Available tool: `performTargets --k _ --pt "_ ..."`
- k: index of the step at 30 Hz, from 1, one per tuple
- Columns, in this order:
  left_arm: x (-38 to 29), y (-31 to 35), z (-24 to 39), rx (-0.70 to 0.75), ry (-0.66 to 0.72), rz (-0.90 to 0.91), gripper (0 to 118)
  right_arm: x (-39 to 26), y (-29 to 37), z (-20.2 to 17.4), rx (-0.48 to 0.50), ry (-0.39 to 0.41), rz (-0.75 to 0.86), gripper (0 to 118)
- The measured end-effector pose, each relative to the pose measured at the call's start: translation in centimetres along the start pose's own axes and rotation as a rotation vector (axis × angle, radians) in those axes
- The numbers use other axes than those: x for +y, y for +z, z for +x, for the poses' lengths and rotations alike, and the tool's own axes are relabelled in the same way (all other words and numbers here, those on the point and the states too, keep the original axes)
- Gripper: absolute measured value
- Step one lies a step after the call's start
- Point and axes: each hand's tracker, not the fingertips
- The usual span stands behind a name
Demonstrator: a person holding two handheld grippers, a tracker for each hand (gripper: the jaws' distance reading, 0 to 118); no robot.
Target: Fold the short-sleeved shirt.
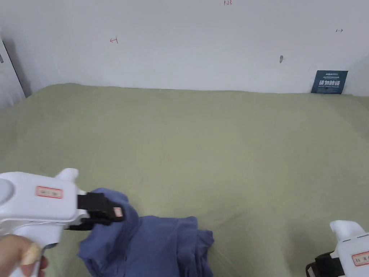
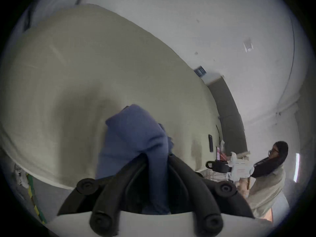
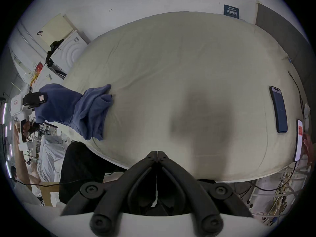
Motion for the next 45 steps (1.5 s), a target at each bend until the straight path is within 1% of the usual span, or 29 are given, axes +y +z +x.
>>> performTargets --k 3,4,5,7,8,10,11,13,15,16,17,18,19,20,22,26,27,29,30,31,32,33,34,36,37,38,41,43,45 --pt "-0.1 -4.9 2.1 -0.043 -0.02 -0.088 13 -0.1 0.7 0.3 -0.001 -0.016 0.021 0" --pt "-0.3 -6.2 2.4 -0.047 -0.033 -0.118 17 -0.1 0.7 0.4 -0.004 -0.025 0.024 0" --pt "-0.4 -7.6 2.6 -0.054 -0.029 -0.139 34 -0.1 0.8 0.6 -0.007 -0.029 0.023 0" --pt "-0.3 -10.1 2.7 -0.129 -0.009 -0.162 71 -0.1 0.7 1.1 -0.016 -0.036 0.027 0" --pt "-0.4 -10.7 2.7 -0.175 0.014 -0.145 74 -0.2 0.7 1.2 -0.017 -0.038 0.027 0" --pt "-0.3 -11.1 2.5 -0.278 0.072 -0.143 74 -0.3 0.6 1.4 -0.017 -0.047 0.028 0" --pt "-0.5 -11.0 2.7 -0.293 0.084 -0.139 75 -0.3 0.6 1.4 -0.016 -0.051 0.027 0" --pt "-0.5 -10.1 2.3 -0.247 0.046 -0.116 75 -0.4 0.7 1.4 -0.014 -0.051 0.029 0" --pt "-0.7 -9.1 1.7 -0.151 -0.002 -0.084 74 -0.4 0.8 1.3 -0.012 -0.047 0.034 0" --pt "-0.8 -8.6 0.9 -0.123 0.001 -0.068 73 -0.3 0.8 1.2 -0.01 -0.045 0.033 0" --pt "-1.0 -8.2 0.3 -0.107 0.01 -0.06 65 -0.3 0.8 1.1 -0.009 -0.044 0.031 0" --pt "-1.3 -7.9 -0.5 -0.109 0.021 -0.051 47 -0.2 0.7 0.9 -0.007 -0.039 0.03 0" --pt "-1.7 -7.8 -0.7 -0.119 0.032 -0.043 20 -0.1 0.6 0.7 -0.007 -0.035 0.029 0" --pt "-2.1 -8.1 -1.1 -0.129 0.04 -0.04 2 0.0 0.5 0.5 -0.005 -0.031 0.028 0" --pt "-2.9 -9.2 -1.1 -0.146 0.01 -0.045 2 0.3 0.2 0.1 0.009 -0.022 0.026 0" --pt "-4.7 -14.3 -0.2 -0.219 -0.054 -0.169 2 0.6 -0.8 -0.7 0.022 -0.017 0.016 0" --pt "-5.2 -15.7 0.0 -0.202 -0.043 -0.179 1 0.6 -0.9 -0.9 0.023 -0.017 0.015 0" --pt "-6.2 -18.8 -0.5 -0.187 -0.036 -0.26 1 0.5 -1.2 -1.3 0.033 -0.013 0.009 0" --pt "-7.0 -20.5 -1.1 -0.132 0.002 -0.285 1 0.4 -1.2 -1.6 0.035 -0.012 0.008 0" --pt "-7.6 -21.5 -1.9 -0.109 0.022 -0.302 1 0.4 -1.3 -1.8 0.04 -0.009 0.005 0" --pt "-8.0 -21.8 -2.7 -0.157 0.068 -0.29 0 0.3 -1.4 -2.0 0.042 -0.006 0.0 0" --pt "-7.9 -21.4 -2.7 -0.259 0.158 -0.229 0 0.2 -1.4 -2.2 0.042 -0.003 -0.002 0" --pt "-7.6 -20.9 -2.1 -0.212 0.152 -0.218 0 0.2 -1.5 -2.4 0.045 0.001 -0.002 0" --pt "-6.9 -19.6 -0.9 -0.179 0.067 -0.265 0 0.5 -2.0 -2.9 0.049 0.005 -0.011 0" --pt "-6.4 -18.4 -0.3 -0.171 0.02 -0.248 0 0.8 -2.3 -3.3 0.051 0.009 -0.019 0" --pt "-5.8 -17.1 0.1 -0.189 0.001 -0.234 0 1.1 -2.7 -3.9 0.055 0.019 -0.022 0" --pt "-3.9 -11.3 -0.1 -0.324 -0.012 -0.118 0 2.3 -3.9 -6.7 0.111 0.057 -0.021 0" --pt "-2.9 -7.4 -2.0 -0.278 -0.02 -0.037 0 3.5 -5.0 -9.3 0.185 0.08 -0.027 0" --pt "-2.3 -4.4 -4.6 -0.234 -0.041 0.014 0 4.6 -6.3 -11.7 0.218 0.1 -0.031 0"
